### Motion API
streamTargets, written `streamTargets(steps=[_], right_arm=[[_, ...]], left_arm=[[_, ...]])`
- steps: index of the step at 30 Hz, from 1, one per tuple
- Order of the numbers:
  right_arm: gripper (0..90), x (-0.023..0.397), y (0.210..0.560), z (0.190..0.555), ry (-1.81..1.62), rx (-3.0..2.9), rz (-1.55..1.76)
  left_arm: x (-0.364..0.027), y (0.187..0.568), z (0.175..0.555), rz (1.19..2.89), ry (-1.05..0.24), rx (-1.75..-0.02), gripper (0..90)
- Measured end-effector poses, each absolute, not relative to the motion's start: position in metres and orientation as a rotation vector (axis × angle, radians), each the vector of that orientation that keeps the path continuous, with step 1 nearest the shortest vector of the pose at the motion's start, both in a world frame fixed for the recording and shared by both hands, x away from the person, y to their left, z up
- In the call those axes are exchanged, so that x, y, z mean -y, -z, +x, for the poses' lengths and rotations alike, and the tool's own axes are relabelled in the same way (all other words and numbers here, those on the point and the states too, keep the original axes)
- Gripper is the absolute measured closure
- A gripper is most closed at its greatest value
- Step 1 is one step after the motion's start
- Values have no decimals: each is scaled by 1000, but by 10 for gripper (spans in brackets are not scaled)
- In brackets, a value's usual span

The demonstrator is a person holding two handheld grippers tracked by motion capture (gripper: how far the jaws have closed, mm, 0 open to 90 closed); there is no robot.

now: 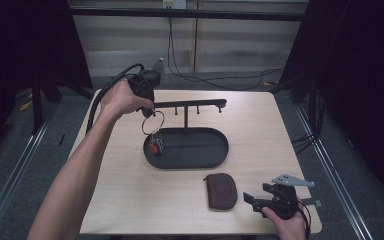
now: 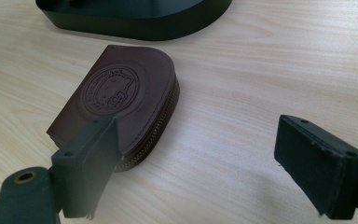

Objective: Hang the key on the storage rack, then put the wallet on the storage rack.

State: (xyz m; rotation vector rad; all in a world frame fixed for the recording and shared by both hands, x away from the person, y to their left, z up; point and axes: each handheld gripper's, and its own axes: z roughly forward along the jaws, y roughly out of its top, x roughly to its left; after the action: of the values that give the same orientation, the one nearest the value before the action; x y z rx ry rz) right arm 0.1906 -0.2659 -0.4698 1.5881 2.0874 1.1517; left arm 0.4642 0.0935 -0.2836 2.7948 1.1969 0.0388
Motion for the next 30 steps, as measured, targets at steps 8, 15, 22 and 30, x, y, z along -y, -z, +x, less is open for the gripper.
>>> streamTargets(steps=[8,15,22,30], right_arm=[[142,266,470,191,-1147,-2086,1598],[142,266,470,192,-1142,-2085,1598],[142,265,470,192,-1139,-2085,1604],[142,264,471,193,-1132,-2093,1606]], left_arm=[[-104,286,461,2753,-19,-1202,750],[-120,285,456,2680,19,-1227,678],[-135,280,446,2604,30,-1207,602],[-155,288,433,2479,73,-1181,506]])
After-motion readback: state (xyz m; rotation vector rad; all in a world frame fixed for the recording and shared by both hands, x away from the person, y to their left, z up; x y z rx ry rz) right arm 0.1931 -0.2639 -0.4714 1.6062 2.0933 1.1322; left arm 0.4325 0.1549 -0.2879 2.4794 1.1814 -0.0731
